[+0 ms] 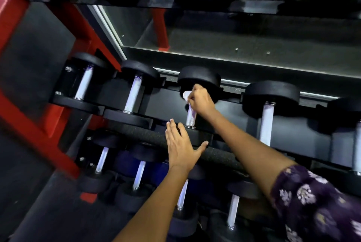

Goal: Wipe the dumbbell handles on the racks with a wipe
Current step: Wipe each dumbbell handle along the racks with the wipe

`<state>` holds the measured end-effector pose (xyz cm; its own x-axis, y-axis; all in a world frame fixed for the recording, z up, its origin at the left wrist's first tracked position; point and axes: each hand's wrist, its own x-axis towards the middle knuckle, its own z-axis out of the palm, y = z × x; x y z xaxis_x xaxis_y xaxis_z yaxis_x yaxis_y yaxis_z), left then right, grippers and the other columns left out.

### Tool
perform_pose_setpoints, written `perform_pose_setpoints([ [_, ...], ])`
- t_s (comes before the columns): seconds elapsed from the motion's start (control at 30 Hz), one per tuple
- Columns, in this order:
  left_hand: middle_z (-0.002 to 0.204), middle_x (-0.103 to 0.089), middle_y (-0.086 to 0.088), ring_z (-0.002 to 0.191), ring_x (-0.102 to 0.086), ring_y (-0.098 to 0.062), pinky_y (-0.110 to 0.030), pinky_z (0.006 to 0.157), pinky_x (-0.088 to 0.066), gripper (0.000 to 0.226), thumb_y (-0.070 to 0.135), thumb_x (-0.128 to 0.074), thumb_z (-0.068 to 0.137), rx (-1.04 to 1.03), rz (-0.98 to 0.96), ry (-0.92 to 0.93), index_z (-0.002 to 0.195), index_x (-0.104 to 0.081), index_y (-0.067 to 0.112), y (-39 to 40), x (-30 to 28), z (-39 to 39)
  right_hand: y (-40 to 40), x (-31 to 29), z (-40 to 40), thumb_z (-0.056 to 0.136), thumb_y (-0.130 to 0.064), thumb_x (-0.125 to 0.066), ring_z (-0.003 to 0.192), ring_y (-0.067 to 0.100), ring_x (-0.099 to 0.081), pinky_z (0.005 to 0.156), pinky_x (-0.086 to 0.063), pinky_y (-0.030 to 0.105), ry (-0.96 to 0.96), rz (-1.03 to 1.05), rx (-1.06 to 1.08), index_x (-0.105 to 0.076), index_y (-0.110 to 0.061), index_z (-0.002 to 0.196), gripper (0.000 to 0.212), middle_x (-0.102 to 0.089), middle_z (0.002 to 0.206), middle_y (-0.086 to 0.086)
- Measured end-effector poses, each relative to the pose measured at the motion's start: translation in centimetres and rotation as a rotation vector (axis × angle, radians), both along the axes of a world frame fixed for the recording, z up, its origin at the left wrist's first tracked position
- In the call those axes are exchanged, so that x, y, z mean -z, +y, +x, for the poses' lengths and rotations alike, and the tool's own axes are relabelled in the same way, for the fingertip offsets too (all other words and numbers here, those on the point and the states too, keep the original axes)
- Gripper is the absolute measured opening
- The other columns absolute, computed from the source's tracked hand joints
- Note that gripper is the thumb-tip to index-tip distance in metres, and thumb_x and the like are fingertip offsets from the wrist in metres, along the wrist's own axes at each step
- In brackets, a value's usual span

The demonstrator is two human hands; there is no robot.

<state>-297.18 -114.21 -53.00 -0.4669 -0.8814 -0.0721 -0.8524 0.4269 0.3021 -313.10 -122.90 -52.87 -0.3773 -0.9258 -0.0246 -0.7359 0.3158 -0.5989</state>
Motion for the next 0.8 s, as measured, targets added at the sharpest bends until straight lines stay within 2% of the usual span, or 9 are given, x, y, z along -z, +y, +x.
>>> perform_pose_setpoints([
  [0.07, 0.157, -0.004, -0.028, 0.148, 0.001, -0.038, -0.042, 0.119, 0.003, 0.103, 0.065, -0.055, 0.084, 0.008, 0.026, -0.01, 0.148, -0.018, -0.006, 0.1, -0.3, 0.0, 1.9, 0.6, 1.6, 0.078, -0.006, -0.06, 0.087, 0.034, -0.06, 0.071, -0.048, 0.035, 0.01, 0.081, -0.119, -0.066, 0.002, 0.091, 0.016, -0.051, 0.084, 0.011],
  [0.13, 0.158, -0.002, -0.027, 0.148, 0.003, -0.037, -0.043, 0.12, 0.002, 0.103, 0.067, -0.053, 0.085, -0.004, 0.035, -0.019, 0.149, -0.015, -0.005, 0.1, -0.5, -0.1, 3.4, 0.9, 2.1, 0.079, -0.007, -0.064, 0.088, 0.032, -0.06, 0.072, -0.046, 0.032, 0.001, 0.121, -0.195, -0.069, 0.001, 0.089, 0.014, -0.055, 0.088, 0.015],
  [0.33, 0.158, 0.001, -0.026, 0.148, 0.005, -0.036, -0.042, 0.119, 0.002, 0.105, 0.071, -0.047, 0.085, -0.003, 0.042, -0.061, 0.149, -0.01, -0.004, 0.1, -0.4, -0.1, 1.4, -0.4, 2.0, 0.079, -0.001, -0.058, 0.086, 0.034, -0.063, 0.072, -0.05, 0.034, -0.089, 0.026, 0.072, -0.07, 0.003, 0.083, 0.014, -0.061, 0.101, 0.02],
  [0.43, 0.158, 0.0, -0.026, 0.148, 0.004, -0.036, -0.043, 0.12, 0.0, 0.106, 0.069, -0.051, 0.084, -0.016, 0.037, -0.049, 0.15, -0.01, -0.004, 0.2, -0.4, -0.1, 4.2, 0.8, 2.7, 0.081, -0.01, -0.066, 0.093, 0.029, -0.06, 0.075, -0.037, 0.023, -0.116, 0.072, -0.047, -0.074, -0.003, 0.091, 0.014, -0.065, 0.096, 0.02],
  [0.5, 0.158, 0.0, -0.026, 0.148, 0.004, -0.036, -0.043, 0.12, 0.0, 0.107, 0.069, -0.051, 0.084, -0.022, 0.044, -0.044, 0.15, -0.009, -0.003, 0.2, -0.4, -0.3, 4.7, 0.4, 1.9, 0.083, -0.014, -0.066, 0.091, 0.026, -0.06, 0.069, -0.031, 0.017, -0.126, 0.1, -0.105, -0.074, -0.005, 0.094, 0.016, -0.068, 0.092, 0.019],
  [0.57, 0.158, 0.002, -0.025, 0.148, 0.004, -0.035, -0.043, 0.12, -0.001, 0.108, 0.069, -0.051, 0.084, -0.024, 0.05, -0.059, 0.151, -0.006, -0.002, 0.1, -0.5, -0.3, 3.8, 0.3, 1.5, 0.084, -0.014, -0.064, 0.087, 0.025, -0.059, 0.073, -0.04, 0.021, -0.149, 0.055, -0.044, -0.075, -0.006, 0.093, 0.016, -0.066, 0.092, 0.02],
  [0.67, 0.16, 0.006, -0.02, 0.148, 0.006, -0.033, -0.044, 0.12, -0.002, 0.108, 0.069, -0.053, 0.083, -0.038, 0.093, -0.056, 0.153, -0.003, 0.002, 0.2, -0.8, -0.1, 4.0, 0.2, 2.9, 0.085, -0.01, -0.062, 0.093, 0.026, -0.057, 0.081, -0.046, 0.032, -0.163, -0.002, 0.057, -0.073, -0.004, 0.093, 0.015, -0.058, 0.104, 0.022],
  [0.73, 0.161, 0.007, -0.014, 0.149, 0.005, -0.031, -0.046, 0.119, -0.005, 0.107, 0.066, -0.058, 0.082, -0.041, 0.144, -0.02, 0.154, -0.004, 0.009, 0.2, -1.1, 0.4, 5.3, -0.1, 3.2, 0.084, -0.005, -0.062, 0.087, 0.012, -0.063, 0.07, -0.044, 0.017, -0.213, 0.096, -0.042, -0.072, 0.001, 0.095, 0.017, -0.066, 0.099, 0.022],
  [0.8, 0.162, 0.004, -0.008, 0.149, 0.001, -0.031, -0.048, 0.118, -0.009, 0.104, 0.061, -0.065, 0.08, -0.026, 0.197, 0.001, 0.155, -0.009, 0.015, -0.2, -1.8, 1.0, 6.8, -0.8, 1.8, 0.082, 0.003, -0.06, 0.056, -0.01, -0.057, 0.055, -0.038, 0.003, -0.336, 0.188, -0.04, -0.071, 0.005, 0.097, 0.019, -0.073, 0.072, 0.009],
])
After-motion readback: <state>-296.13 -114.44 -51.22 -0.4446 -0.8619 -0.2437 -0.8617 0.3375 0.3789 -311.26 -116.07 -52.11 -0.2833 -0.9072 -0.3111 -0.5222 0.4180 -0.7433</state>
